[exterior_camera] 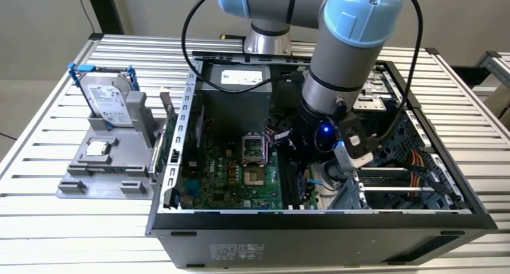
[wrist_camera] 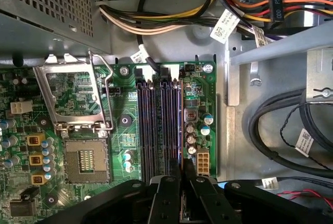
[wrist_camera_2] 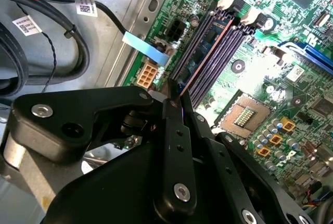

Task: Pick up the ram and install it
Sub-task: 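Insert the ram into the slot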

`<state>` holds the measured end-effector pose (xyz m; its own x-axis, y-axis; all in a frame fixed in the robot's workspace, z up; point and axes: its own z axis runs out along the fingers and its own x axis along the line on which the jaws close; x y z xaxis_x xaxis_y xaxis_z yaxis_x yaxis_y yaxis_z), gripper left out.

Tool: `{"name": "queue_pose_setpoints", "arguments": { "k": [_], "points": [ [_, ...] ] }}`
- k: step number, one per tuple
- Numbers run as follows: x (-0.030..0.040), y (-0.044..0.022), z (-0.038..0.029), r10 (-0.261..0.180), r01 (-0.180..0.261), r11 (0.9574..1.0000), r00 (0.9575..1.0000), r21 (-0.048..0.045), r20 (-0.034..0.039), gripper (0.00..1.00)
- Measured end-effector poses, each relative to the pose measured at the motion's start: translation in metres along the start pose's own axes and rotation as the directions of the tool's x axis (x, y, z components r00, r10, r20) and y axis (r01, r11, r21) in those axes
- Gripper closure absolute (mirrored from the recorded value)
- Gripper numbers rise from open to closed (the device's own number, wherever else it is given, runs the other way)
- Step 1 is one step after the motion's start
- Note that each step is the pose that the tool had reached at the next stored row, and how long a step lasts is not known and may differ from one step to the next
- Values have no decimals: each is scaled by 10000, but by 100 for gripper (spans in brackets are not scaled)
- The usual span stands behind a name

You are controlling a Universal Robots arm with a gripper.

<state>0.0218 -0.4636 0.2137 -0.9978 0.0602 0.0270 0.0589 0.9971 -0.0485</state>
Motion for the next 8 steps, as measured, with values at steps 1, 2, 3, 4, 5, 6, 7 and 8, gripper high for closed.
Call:
{"name": "queue_pose_setpoints", "arguments": {
  "k": [1, 2, 3, 4, 5, 6, 7, 8],
  "points": [
    [-1, -3, 1, -2, 2, 10000, 10000, 0, 0, 100],
    [-1, -6, 0, -4, 4, 10000, 10000, 1, 0, 100],
    [-2, -8, 0, -6, 6, 10000, 10000, 1, 0, 100],
    [-3, -11, 1, -9, 9, 10000, 10000, -1, 0, 100],
    [-3, -16, 1, -9, 9, 10000, 10000, 0, 0, 100],
    [-4, -18, 1, -10, 10, 10000, 10000, 0, 0, 100],
    [-5, -21, 1, -11, 11, 10000, 10000, -1, 0, 100],
    [-5, -26, 1, -12, 12, 10000, 10000, 0, -1, 100]
  ]
}}
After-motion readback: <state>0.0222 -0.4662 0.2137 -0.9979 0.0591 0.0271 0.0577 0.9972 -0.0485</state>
